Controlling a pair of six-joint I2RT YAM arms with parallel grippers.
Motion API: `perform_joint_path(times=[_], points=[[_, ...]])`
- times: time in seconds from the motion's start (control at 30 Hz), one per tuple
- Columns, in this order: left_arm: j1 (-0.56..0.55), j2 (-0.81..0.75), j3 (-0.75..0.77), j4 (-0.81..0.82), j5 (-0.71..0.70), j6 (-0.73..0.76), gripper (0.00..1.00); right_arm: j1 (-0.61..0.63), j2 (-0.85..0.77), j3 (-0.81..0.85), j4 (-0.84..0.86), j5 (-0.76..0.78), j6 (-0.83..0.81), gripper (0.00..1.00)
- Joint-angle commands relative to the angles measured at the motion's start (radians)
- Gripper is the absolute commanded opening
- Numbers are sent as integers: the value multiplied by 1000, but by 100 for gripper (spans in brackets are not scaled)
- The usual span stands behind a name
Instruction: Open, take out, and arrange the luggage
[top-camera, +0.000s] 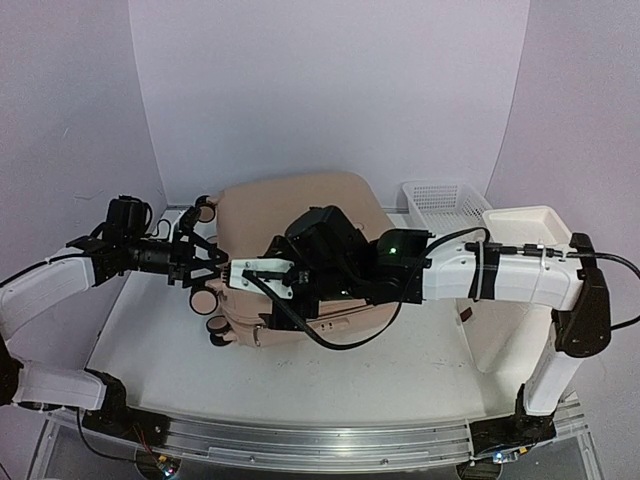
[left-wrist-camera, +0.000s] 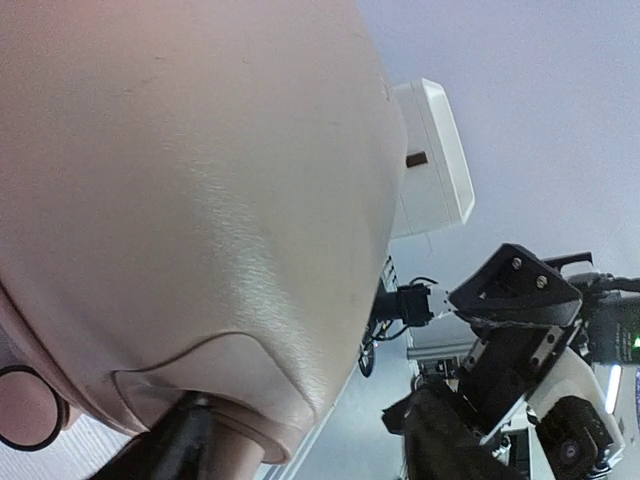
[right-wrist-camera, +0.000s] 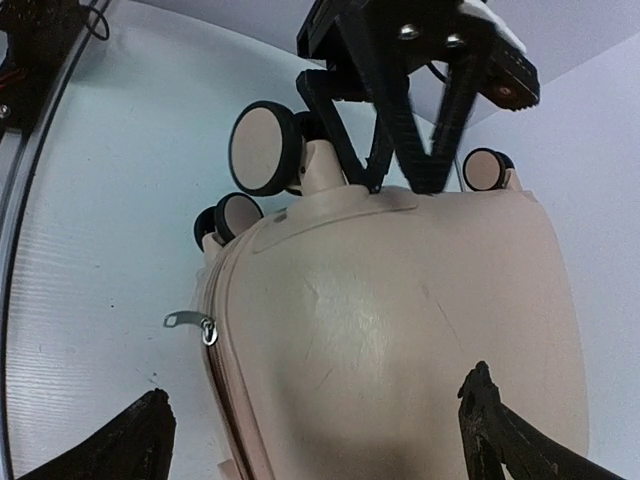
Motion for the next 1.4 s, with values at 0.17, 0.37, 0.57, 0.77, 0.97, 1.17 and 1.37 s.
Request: perform_joint_path(times=[0.17,0.37,0.57,0.77,0.97,1.17,1.37], points=[[-46,-16,68,-387,-96,413,91,-3,4,-23,148,-92,-39,98],[-49,28,57,-316,89,329,61,20,17,-42,182,-80,-59,98],[-50,-6,47,-259,127,215,47,48,45,-52,247,-36,-156,96],[-66,-70,5,-109,103,27,40,61,52,-67,292,-9,-188,96],[-91,-107,8,-73,76,16,73,62,69,-69,333,-1,-180,98],[-89,-159,-51,48,67,-56,99,59,109,-21,340,-39,-140,98],[-89,-208,-72,64,40,-88,99,57,184,39,359,-61,-102,98]])
